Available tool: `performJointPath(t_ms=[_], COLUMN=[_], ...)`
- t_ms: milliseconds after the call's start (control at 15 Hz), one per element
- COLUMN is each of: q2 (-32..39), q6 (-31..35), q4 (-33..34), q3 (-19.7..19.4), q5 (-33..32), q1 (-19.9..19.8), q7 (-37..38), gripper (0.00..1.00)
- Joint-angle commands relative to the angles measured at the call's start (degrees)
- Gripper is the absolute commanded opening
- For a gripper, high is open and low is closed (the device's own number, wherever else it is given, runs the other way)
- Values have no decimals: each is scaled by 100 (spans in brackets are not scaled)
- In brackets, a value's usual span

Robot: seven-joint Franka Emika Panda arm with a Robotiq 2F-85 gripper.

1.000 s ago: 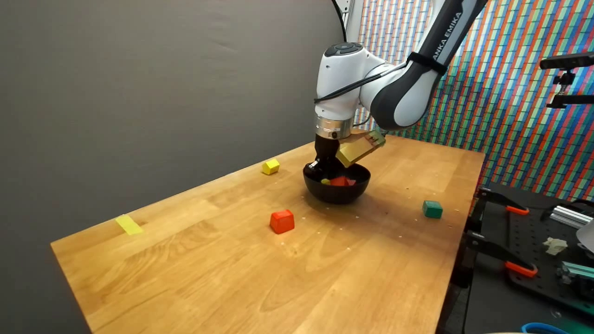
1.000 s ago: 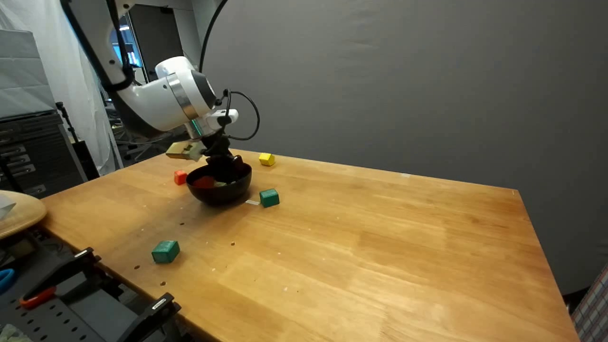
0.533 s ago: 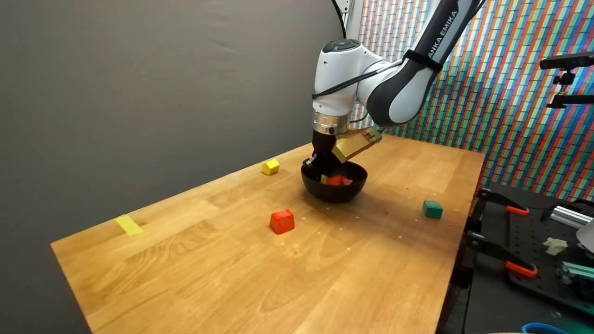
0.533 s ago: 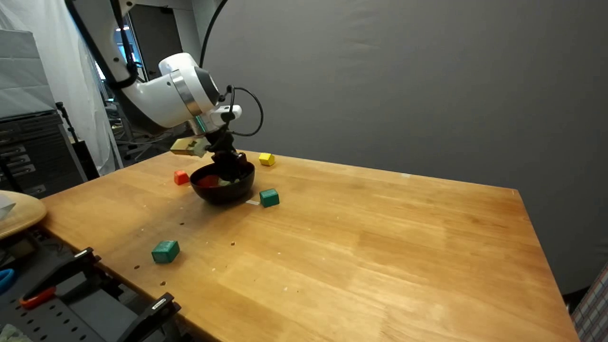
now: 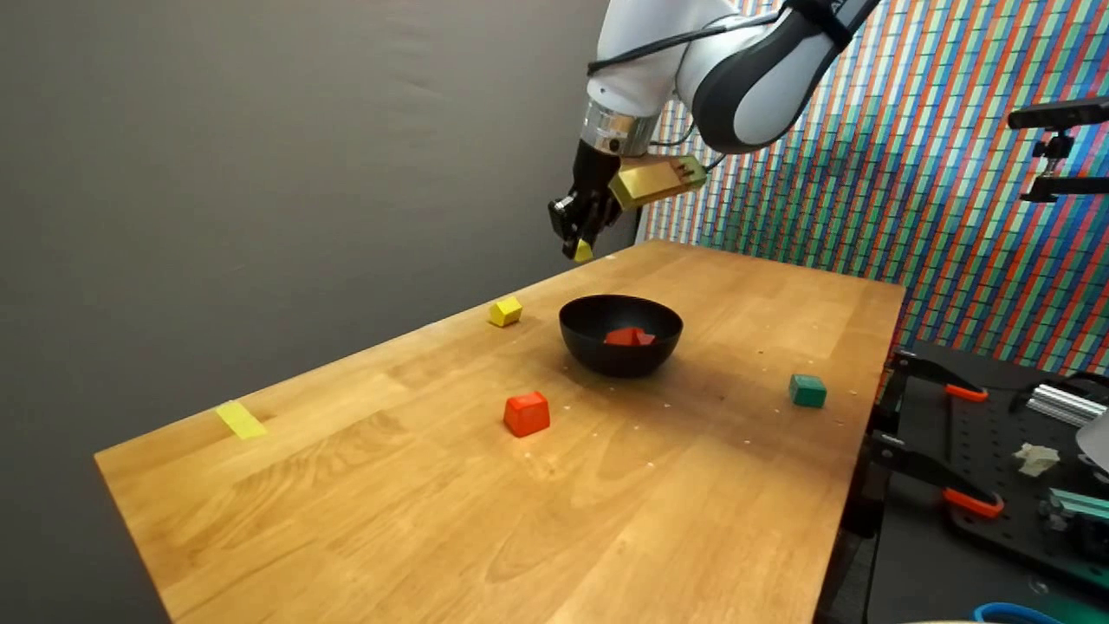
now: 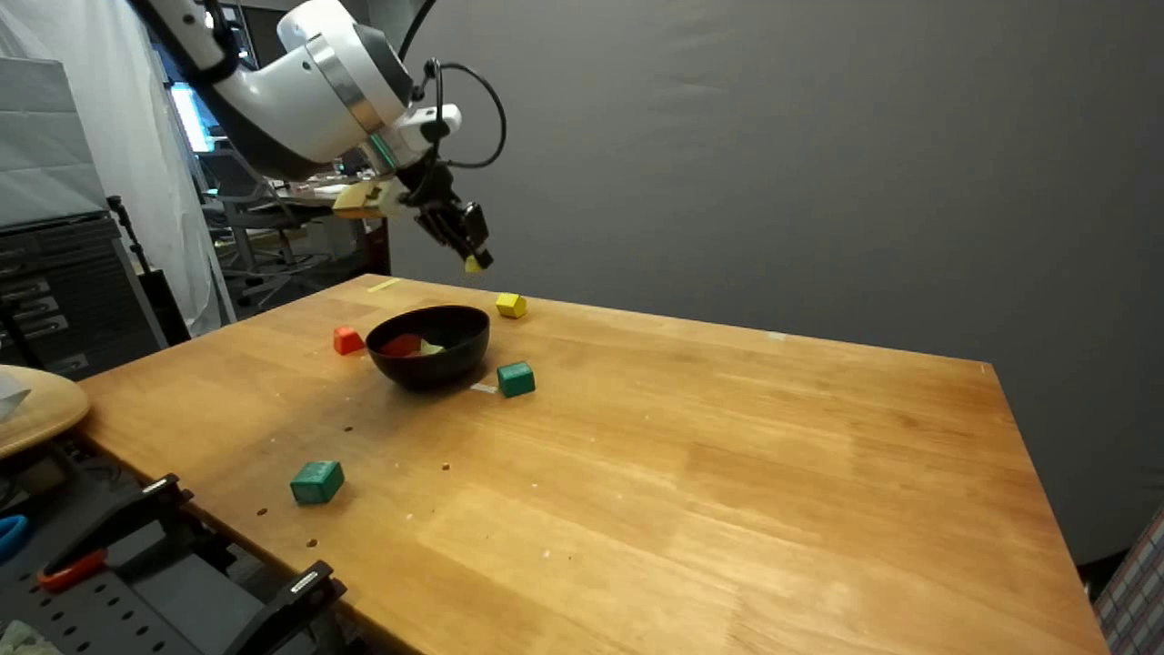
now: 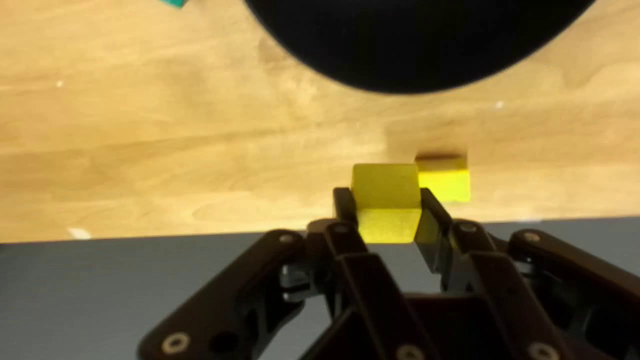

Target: Take the blocks out of the gift disappointed

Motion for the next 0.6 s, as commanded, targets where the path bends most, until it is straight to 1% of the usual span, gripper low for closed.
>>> performJointPath(t_ms=[0,67,200,267,400,533], q2=[-172,20,424,627,1009,1324], q6=[-203,-321,-401,-427,-378,-346], q4=[248,455,694,795,964,1138], q3=[-525,-658,-658,-635,-522,-466], q5=[-908,-1260,-1390,-1369,-1077,-919], q1=[281,384,409,416,358,321], q7=[1007,1333,1552,1575,1441,1377], gripper=[17,17,17,16,16,17])
